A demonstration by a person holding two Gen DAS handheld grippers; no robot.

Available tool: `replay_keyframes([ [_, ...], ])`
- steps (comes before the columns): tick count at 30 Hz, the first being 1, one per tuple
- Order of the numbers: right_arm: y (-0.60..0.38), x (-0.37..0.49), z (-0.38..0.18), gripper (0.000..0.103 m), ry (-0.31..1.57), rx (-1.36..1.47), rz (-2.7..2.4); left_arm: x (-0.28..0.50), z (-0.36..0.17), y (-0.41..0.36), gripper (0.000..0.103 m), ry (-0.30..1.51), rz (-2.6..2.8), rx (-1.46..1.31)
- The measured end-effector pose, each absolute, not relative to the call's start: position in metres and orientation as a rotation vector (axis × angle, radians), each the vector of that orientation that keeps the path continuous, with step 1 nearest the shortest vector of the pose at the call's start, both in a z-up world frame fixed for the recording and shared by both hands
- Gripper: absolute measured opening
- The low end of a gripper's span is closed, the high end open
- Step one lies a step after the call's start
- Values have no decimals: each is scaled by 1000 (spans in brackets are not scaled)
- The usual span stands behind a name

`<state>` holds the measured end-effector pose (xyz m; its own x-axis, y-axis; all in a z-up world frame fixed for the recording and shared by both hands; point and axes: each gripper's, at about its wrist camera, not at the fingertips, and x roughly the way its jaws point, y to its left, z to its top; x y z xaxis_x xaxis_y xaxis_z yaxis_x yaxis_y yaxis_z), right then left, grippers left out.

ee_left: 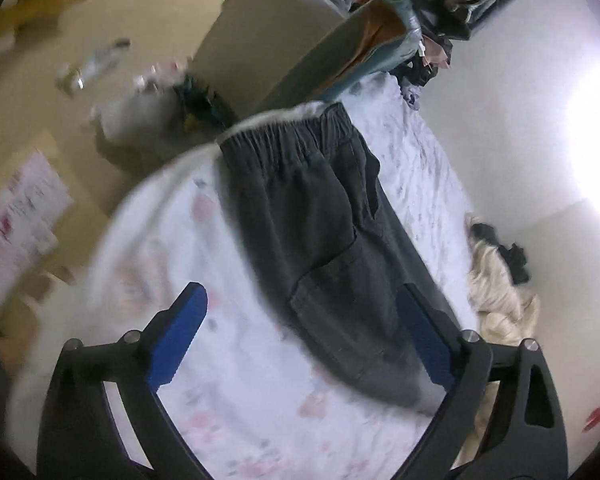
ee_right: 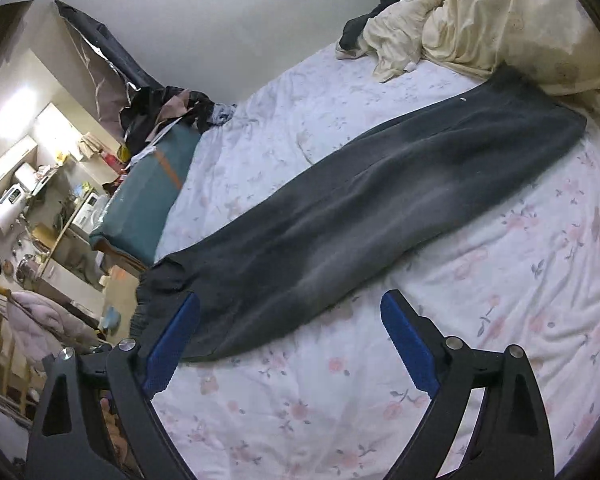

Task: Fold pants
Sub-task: 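Grasp the waistband edge with the left gripper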

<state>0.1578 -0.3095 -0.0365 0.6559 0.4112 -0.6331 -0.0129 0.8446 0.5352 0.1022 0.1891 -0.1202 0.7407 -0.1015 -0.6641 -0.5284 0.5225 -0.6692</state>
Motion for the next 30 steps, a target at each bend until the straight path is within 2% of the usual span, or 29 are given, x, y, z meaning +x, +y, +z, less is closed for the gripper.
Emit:
replay_keyframes([
  [3, -320, 167, -46, 94, 852, 584, 268, 124, -137, 186, 88, 733, 304, -965],
  [4, -322, 171, -49, 94, 861, 603, 268, 128, -144, 187, 80, 740, 314, -963],
  [7, -333, 179, -58, 94, 878, 660, 262, 149, -170, 196, 74, 782, 317, -1003],
  [9, -343, 183, -64, 94, 874, 728, 262, 163, -176, 200, 65, 791, 322, -974],
  [20, -361, 192, -82, 94, 902, 827, 206, 230, -179, 232, 62, 756, 283, -883],
  [21, -362, 192, -82, 94, 898, 826, 195, 230, -177, 231, 57, 752, 285, -882],
  [24, -364, 192, -83, 94, 890, 823, 185, 233, -165, 225, 24, 749, 263, -849],
  [25, -364, 192, -82, 94, 887, 822, 189, 234, -154, 220, 18, 744, 263, -802],
  [30, -368, 194, -89, 94, 897, 823, 183, 232, -119, 208, 15, 749, 279, -728],
])
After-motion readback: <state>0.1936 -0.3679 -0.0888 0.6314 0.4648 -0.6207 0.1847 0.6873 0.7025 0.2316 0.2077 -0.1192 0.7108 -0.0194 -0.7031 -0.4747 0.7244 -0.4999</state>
